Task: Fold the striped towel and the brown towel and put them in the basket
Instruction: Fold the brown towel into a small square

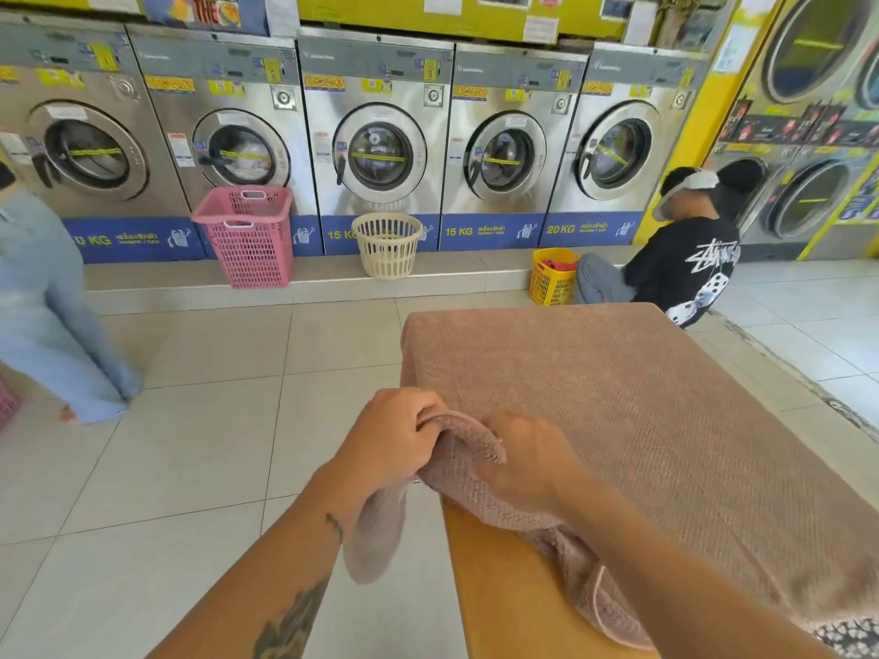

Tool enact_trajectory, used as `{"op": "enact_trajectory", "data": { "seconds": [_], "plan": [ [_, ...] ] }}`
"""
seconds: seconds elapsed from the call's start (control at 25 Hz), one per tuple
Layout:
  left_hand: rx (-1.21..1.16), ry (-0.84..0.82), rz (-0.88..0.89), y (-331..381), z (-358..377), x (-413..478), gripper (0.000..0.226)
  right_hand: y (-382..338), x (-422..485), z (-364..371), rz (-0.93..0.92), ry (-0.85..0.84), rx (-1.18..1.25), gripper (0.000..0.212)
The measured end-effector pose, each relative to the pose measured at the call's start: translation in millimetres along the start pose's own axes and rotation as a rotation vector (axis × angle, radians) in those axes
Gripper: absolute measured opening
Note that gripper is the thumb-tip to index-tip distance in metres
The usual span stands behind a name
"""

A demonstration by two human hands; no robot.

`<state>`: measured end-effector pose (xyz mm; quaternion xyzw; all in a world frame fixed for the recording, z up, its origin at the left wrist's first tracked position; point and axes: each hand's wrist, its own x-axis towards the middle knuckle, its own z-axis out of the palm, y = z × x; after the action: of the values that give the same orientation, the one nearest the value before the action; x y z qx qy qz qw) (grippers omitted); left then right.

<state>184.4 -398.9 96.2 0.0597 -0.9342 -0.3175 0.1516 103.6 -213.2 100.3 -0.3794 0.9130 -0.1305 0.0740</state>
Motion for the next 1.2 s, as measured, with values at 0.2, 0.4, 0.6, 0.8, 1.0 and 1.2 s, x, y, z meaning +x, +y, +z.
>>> {"op": "enact_trajectory", "data": {
  "seconds": [0.2, 0.4, 0.6, 0.8, 1.0, 1.2],
  "plan": [
    [0.075, 0.036, -0.169, -25, -3, -3, 0.017, 0, 20, -25, 0.035, 0.185, 0.174, 0.023],
    [-0.04, 0.146, -0.466, -62, -5, -24, 0.038, 50, 11, -38, 0.221, 0.258, 0.168, 0.025],
    [-0.138, 0.19, -0.293, -22, -19, 12, 0.032, 62, -6, -28, 0.314, -0.052, 0.019, 0.021],
    [-0.047, -0.012, 0.022, 46, -19, 59, 0.023, 9, 8, -34, 0.074, 0.147, 0.273, 0.021],
    [0.003, -0.091, -0.094, 13, 7, 57, 0.013, 27, 4, -63, 0.212, 0.412, 0.445, 0.018],
    [-0.234, 0.005, -0.233, 11, 28, 60, 0.027, 81, -14, -76, 0.442, 0.304, 0.336, 0.015]
  ]
}}
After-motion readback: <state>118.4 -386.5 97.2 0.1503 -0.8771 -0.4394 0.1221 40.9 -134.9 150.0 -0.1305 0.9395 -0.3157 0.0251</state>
